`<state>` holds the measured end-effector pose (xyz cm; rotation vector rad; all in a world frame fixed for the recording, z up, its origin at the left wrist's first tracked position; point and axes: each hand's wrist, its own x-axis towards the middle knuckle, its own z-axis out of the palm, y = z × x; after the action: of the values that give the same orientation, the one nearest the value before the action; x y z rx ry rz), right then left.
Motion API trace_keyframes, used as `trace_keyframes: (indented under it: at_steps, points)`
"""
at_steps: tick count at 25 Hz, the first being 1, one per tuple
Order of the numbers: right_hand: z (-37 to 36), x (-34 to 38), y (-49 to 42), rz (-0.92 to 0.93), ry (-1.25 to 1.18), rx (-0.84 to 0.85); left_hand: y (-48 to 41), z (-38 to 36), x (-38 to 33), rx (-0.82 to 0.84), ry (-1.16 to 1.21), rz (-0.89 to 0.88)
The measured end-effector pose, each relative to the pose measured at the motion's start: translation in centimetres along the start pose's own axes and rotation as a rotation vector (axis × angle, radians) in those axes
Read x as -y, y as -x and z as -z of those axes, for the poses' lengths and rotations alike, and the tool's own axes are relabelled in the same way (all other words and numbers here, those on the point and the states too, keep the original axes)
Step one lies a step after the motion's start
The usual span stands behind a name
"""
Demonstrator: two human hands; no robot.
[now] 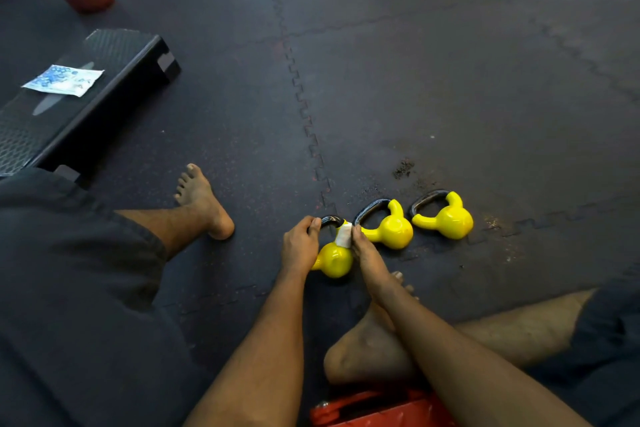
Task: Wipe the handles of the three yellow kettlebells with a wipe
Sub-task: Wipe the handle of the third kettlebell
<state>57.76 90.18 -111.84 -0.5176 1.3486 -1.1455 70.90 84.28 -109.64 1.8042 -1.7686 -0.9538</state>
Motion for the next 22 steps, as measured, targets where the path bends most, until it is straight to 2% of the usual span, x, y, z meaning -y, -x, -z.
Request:
trace_keyframes:
  at_steps: [4, 9, 11, 13, 16, 19, 22]
  points:
    - [-0.8, 0.6, 1.0, 0.129, 0.227, -0.056, 0.2, 0.3, 0.2, 0.001, 0.021, -0.007]
    - [-0.4, 1.0, 1.1, 0.078, 0.331, -0.110, 0.1, 0.0, -0.5, 0.052, 0.038, -0.025]
    - [-0.5, 1.5, 1.5, 0.116, 0.376, -0.125, 0.0, -0.1, -0.7, 0.067, 0.027, -0.043]
    - [-0.5, 1.4, 1.9, 0.117, 0.424, -0.091, 0.1, 0.0, -1.0, 0.067, 0.019, -0.053]
    - [-0.2, 1.1, 1.8, 0.077, 0.429, -0.126, 0.3, 0.1, -0.9, 0.079, 0.013, -0.040]
    - [-0.2, 1.6, 1.7, 0.147, 0.432, -0.139, 0.3, 0.2, -0.9, 0.095, 0.002, -0.048]
    - [-0.1, 1.2, 1.2, 0.028, 0.374, -0.126, 0.3, 0.4, -0.9, 0.089, 0.002, -0.039]
